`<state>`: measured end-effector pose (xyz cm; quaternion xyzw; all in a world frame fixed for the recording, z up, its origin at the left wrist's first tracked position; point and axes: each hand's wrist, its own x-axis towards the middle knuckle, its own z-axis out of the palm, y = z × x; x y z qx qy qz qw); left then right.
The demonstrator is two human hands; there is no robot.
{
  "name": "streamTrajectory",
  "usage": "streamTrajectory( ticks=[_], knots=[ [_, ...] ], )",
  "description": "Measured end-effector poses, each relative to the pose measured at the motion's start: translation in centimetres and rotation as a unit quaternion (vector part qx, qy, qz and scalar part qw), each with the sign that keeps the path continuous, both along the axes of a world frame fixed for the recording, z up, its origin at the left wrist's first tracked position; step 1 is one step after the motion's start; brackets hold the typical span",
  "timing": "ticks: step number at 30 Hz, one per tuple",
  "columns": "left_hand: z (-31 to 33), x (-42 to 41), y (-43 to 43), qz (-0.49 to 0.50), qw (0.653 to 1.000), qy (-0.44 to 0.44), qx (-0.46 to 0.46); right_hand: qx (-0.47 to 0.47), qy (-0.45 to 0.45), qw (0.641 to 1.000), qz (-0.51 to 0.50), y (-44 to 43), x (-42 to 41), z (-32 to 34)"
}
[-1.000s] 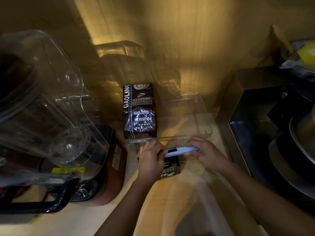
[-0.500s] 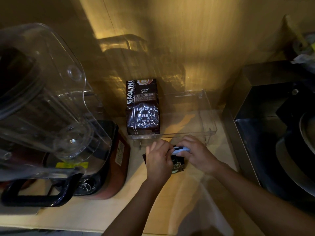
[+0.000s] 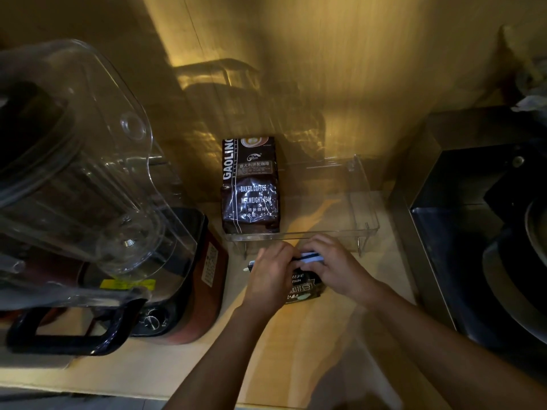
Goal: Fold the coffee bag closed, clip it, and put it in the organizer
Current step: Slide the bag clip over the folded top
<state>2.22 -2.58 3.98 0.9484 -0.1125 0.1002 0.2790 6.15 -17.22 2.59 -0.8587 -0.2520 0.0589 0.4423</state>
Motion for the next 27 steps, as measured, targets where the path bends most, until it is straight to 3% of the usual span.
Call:
streamTrajectory(
  ticks=[6, 14, 27],
  knots=[
    [0.0, 0.4, -0.2, 0.055, 0.993, 0.02, -0.1, 0.121, 0.133, 0.978, -0.107, -2.7, 0.7, -0.5],
    [0.6, 0.9, -1.0, 0.096, 0.967, 0.097, -0.214, 0.144, 0.122, 0.979, -0.083, -1.9, 0.1, -0.6],
    [0.5, 0.7, -2.1, 0.12, 0.966, 0.069, -0.219, 0.15, 0.11, 0.978, -0.093, -1.3, 0.2, -0.8]
  ],
)
